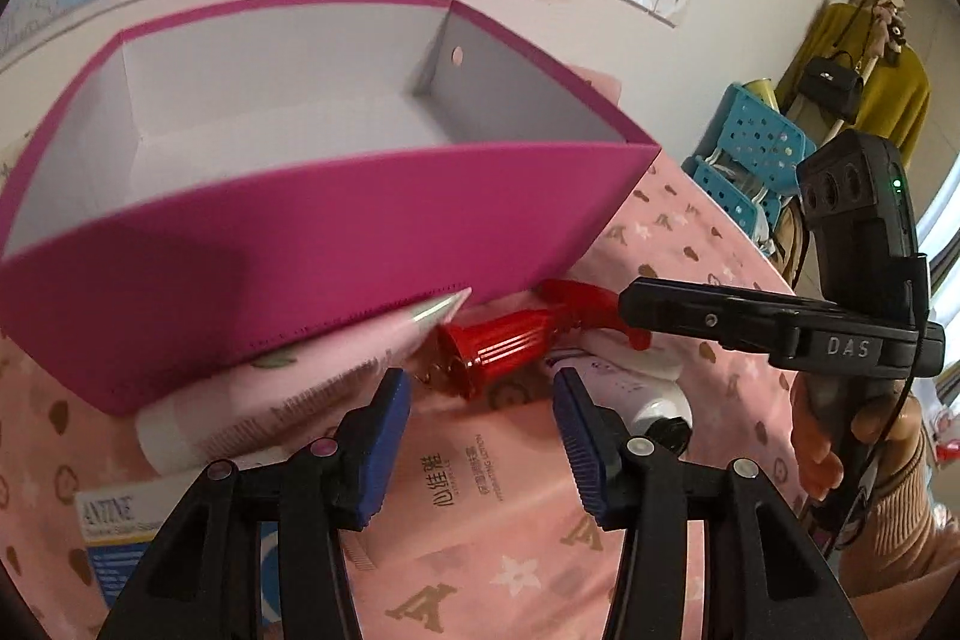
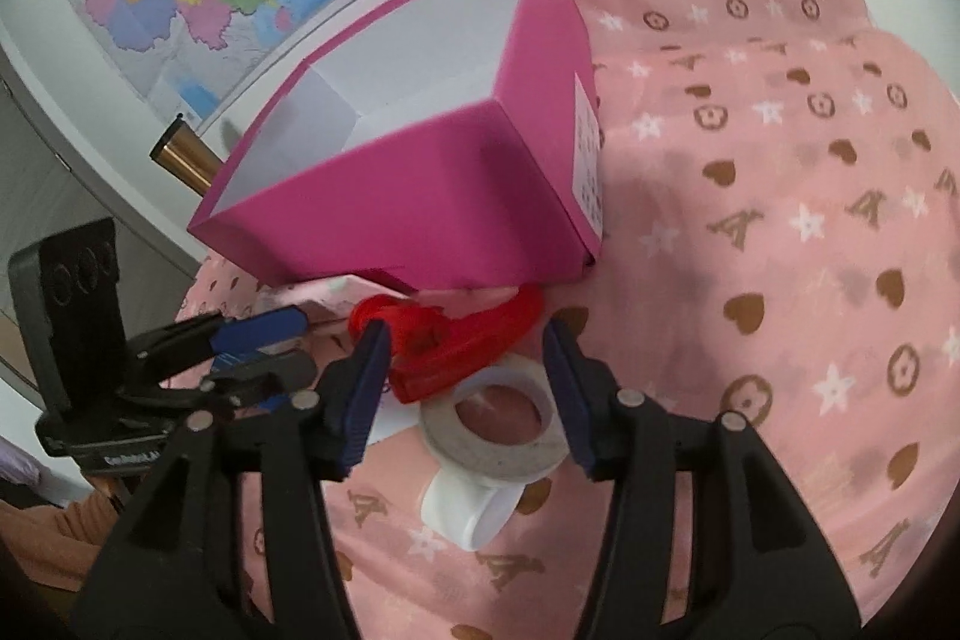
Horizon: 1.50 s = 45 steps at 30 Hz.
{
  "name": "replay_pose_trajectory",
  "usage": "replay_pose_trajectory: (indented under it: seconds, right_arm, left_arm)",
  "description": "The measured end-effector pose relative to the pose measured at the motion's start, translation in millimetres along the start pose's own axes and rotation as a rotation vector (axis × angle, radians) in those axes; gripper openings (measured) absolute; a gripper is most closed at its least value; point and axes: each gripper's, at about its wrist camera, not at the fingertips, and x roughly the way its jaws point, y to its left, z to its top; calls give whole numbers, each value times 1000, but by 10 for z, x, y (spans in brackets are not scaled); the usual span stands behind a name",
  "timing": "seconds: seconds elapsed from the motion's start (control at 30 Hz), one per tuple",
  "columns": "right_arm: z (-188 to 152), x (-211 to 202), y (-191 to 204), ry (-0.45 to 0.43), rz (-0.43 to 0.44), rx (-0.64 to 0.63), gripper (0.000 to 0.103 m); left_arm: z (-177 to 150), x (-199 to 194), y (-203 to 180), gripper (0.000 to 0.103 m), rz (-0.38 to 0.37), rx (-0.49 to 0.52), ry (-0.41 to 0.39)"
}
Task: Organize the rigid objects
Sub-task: 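Grasp the red spray trigger head with the right gripper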
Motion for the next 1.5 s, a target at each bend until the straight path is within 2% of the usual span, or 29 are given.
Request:
replay_pose_trajectory:
  seconds: [0.37, 0.5, 0.83, 1.13, 1.3, 1.5]
  right_arm:
    - [19, 75, -33, 17, 32, 15, 55]
    - [21, 134, -34, 32, 41, 20, 55]
    - [13, 198, -39, 32, 40, 26, 52]
    - [-15, 132, 23, 2, 6, -8, 51]
    - [-31, 9, 123, -26, 12, -33, 50]
    - [-30, -183, 276, -68, 1, -75, 50]
  left_arm:
    - [42, 160, 1, 43, -45, -28, 36]
    - [72, 226, 19, 37, -36, -34, 57]
    - [99, 265, -45, 34, -45, -15, 61]
    - [84, 171, -103, 34, -57, -10, 38]
    - [76, 28, -168, 34, -75, 1, 7]
    - [74, -206, -332, 34, -59, 56, -50]
